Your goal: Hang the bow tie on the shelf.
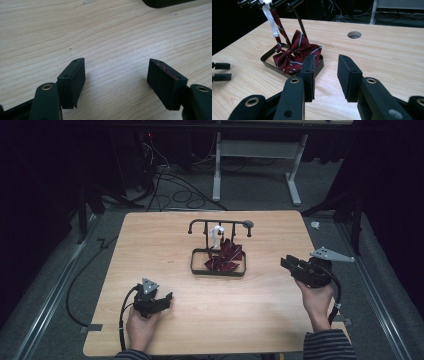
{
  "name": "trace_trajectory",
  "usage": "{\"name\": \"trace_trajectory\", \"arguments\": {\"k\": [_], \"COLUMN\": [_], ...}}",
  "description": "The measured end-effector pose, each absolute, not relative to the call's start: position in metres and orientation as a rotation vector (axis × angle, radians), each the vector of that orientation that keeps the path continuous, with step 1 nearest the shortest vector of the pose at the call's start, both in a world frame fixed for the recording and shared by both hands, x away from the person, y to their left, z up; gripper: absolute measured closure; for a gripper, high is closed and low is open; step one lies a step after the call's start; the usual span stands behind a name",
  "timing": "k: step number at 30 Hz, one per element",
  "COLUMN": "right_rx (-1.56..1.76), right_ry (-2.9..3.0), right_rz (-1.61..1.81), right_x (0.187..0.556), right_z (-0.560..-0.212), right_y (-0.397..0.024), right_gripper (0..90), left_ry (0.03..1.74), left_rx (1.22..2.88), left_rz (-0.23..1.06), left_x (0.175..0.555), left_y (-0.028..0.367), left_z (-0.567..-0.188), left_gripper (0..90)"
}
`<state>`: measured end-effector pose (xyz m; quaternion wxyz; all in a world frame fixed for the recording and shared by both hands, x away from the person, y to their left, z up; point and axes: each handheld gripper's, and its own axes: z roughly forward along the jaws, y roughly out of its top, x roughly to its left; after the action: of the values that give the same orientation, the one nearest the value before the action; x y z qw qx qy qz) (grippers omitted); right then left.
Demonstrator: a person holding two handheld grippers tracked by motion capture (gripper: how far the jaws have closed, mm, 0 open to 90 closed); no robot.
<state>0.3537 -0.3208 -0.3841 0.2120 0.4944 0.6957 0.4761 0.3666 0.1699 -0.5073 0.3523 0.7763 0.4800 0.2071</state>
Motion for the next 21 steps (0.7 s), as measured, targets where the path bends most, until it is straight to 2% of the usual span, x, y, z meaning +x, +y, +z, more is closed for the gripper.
{"name": "trace_trajectory", "arguments": {"k": [21], "right_rx": [1.452], "right_ry": [1.954], "right_rz": [1.323], "right_x": [0.347], "right_z": [-0.415], "right_y": [-0.326], "right_gripper": [67.8], "left_ry": [1.242], "left_rx": [2.009], "left_rz": [0.536], "left_x": [0.367], "left_y": [0.17], "left_z": [-0.507], "left_gripper": [31.4]}}
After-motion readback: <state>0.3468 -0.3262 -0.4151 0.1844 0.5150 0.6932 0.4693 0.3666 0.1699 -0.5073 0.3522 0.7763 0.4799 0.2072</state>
